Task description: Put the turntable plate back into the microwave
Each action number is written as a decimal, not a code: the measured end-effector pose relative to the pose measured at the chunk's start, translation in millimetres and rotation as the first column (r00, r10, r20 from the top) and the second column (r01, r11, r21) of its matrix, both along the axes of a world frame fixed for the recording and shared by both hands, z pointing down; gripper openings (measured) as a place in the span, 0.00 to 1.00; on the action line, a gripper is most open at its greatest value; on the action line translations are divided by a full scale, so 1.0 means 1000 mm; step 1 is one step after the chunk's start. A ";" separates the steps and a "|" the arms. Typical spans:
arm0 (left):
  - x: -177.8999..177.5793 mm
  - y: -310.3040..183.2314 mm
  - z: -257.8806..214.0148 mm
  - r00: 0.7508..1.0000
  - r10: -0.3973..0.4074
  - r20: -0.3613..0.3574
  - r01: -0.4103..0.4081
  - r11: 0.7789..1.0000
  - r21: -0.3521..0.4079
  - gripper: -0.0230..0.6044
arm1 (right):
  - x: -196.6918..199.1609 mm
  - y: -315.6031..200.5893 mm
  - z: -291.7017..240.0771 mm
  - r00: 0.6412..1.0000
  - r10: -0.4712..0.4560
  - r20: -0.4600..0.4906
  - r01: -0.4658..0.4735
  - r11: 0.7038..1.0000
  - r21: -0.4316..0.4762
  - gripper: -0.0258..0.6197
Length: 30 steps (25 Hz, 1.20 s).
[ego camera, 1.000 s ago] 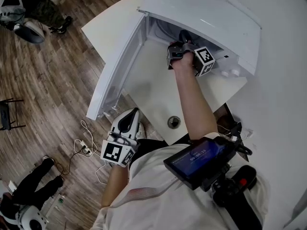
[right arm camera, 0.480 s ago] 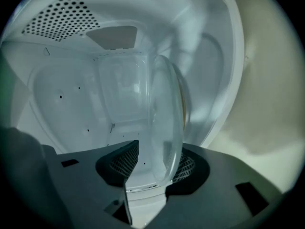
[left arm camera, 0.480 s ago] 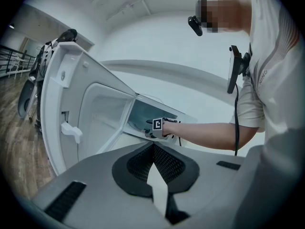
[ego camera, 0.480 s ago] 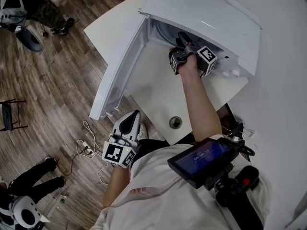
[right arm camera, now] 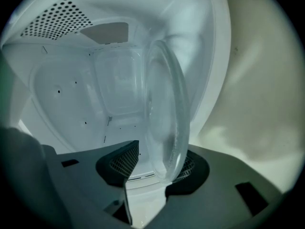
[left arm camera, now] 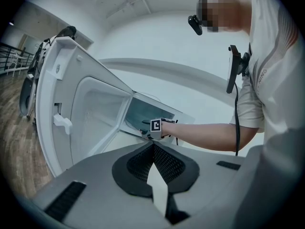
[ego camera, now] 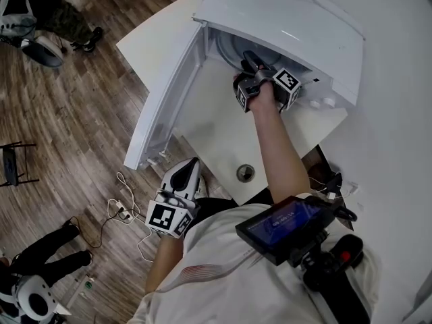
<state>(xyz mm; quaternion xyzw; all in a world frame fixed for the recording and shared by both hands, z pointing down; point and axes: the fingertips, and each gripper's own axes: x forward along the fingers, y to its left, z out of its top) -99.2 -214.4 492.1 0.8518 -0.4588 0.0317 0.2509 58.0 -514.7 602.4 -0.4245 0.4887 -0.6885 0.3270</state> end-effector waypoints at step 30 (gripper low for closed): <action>-0.001 0.010 0.004 1.000 0.022 -0.004 -0.022 1.000 -0.005 0.05 | -0.034 0.045 0.015 0.958 -0.279 -0.070 0.284 0.955 0.087 0.29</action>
